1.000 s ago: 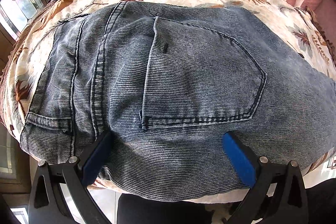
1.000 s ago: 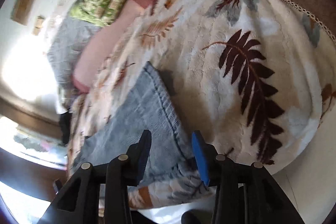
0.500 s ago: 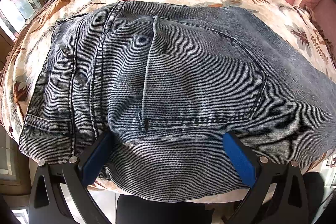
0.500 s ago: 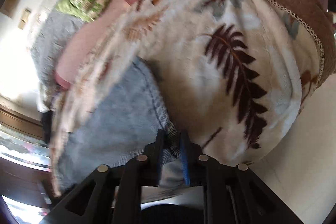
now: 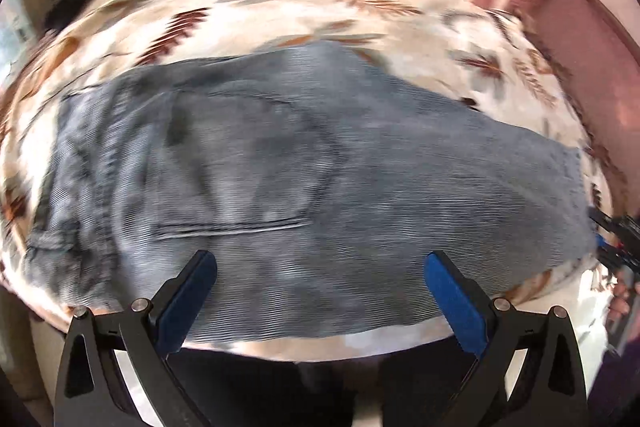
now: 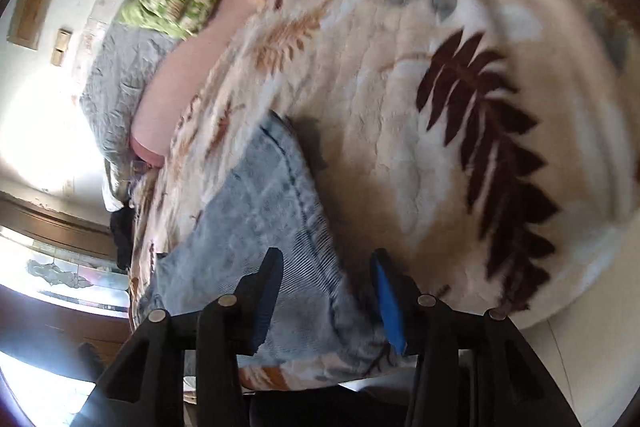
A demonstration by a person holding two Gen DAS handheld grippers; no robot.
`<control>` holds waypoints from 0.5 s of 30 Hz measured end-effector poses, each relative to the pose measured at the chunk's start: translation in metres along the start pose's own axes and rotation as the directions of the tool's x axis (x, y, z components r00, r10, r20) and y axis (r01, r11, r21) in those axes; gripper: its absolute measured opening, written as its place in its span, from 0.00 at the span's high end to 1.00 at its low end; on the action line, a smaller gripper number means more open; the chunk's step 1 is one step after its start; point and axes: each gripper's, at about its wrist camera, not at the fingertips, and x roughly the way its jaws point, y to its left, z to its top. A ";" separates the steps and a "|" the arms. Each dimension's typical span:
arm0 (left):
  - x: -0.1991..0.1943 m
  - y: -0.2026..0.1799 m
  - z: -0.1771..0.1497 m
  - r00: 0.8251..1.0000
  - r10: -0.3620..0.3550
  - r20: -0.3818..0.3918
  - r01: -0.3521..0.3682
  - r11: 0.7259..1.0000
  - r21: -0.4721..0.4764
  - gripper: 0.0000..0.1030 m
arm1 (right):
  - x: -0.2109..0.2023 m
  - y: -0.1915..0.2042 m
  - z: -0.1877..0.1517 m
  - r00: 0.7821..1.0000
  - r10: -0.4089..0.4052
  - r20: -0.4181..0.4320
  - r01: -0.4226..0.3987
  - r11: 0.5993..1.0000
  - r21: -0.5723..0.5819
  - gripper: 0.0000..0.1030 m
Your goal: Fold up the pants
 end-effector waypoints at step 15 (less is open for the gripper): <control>0.031 -0.036 0.006 0.990 0.114 -0.088 -0.100 0.984 0.150 0.00 | 0.032 0.003 0.009 0.975 0.211 -0.065 -0.212 0.977 -0.008 0.51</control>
